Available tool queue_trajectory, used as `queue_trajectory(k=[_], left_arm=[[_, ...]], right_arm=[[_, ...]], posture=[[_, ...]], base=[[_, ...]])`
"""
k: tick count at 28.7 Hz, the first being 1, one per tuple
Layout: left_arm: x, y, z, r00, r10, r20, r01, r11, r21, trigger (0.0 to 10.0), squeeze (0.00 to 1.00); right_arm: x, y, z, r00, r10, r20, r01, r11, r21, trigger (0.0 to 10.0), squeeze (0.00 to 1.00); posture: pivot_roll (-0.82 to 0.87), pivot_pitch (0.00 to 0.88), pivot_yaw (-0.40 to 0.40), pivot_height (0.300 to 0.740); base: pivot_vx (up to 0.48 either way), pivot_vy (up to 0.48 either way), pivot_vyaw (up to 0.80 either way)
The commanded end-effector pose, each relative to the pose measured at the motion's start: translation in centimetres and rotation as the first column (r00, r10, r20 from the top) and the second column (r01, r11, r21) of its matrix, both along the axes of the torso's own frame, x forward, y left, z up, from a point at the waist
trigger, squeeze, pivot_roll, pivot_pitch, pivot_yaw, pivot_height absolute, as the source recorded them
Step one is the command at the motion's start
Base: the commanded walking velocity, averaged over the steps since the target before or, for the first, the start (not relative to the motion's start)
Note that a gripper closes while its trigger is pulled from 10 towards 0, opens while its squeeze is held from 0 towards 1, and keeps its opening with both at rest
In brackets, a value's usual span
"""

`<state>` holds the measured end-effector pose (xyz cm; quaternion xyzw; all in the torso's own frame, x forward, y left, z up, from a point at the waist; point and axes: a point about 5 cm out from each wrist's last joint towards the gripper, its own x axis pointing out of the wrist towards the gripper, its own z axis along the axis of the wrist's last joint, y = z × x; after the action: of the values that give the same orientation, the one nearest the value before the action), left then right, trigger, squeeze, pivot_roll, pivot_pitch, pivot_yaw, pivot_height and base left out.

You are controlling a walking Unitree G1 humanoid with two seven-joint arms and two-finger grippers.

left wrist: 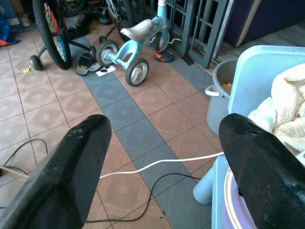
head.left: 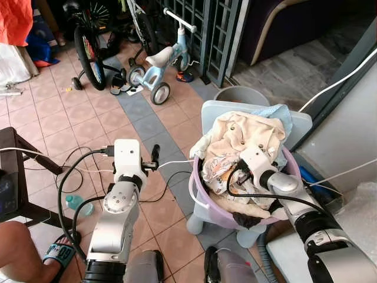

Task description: Clothes washing

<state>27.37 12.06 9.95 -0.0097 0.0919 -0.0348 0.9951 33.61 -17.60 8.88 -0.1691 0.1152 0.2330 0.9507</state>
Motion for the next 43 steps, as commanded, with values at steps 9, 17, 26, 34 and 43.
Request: queue_trajectory(k=[9,17,26,34,43], left_arm=[[0.1,0.6,0.1,0.999,0.02,0.025,-0.021,0.999,0.024,10.0,0.0],[0.9,-0.1,0.8,0.997,-0.06,0.053,0.058,0.998,0.033,10.0,0.0],[0.8,-0.5,0.6,0.997,-0.05,0.05,0.049,0.999,0.019,10.0,0.0],[0.9,-0.2,0.5,0.998,-0.033,0.053,0.032,0.999,0.021,10.0,0.0],[0.9,-0.8,0.7,0.998,-0.026,0.063,0.028,0.999,-0.026,10.0,0.0]], right_arm=[[-1.1,-1.9,9.0,0.832,-0.43,0.351,0.312,0.885,0.345,0.0,0.0],[-3.6,-0.6,9.0,0.762,-0.493,0.42,0.351,0.859,0.371,0.0,0.0],[-2.8,1.7,9.6,0.777,-0.503,0.379,0.338,0.841,0.422,10.0,0.0],[-2.2,1.3,10.2,0.745,-0.522,0.415,0.367,0.84,0.399,10.0,0.0],[-1.5,0.1,11.3,0.702,-0.531,0.474,0.389,0.844,0.37,10.0,0.0]], posture=[[0.0,0.095,0.033,0.74],[-0.02,0.092,0.068,0.74],[0.0,0.093,0.063,0.74],[0.0,0.084,0.045,0.74],[-0.01,0.078,0.035,0.74]], base=[[0.0,0.0,0.0],[0.0,0.0,0.0],[0.0,-0.192,0.0],[0.0,-0.062,-0.78],[0.0,0.0,-0.7]])
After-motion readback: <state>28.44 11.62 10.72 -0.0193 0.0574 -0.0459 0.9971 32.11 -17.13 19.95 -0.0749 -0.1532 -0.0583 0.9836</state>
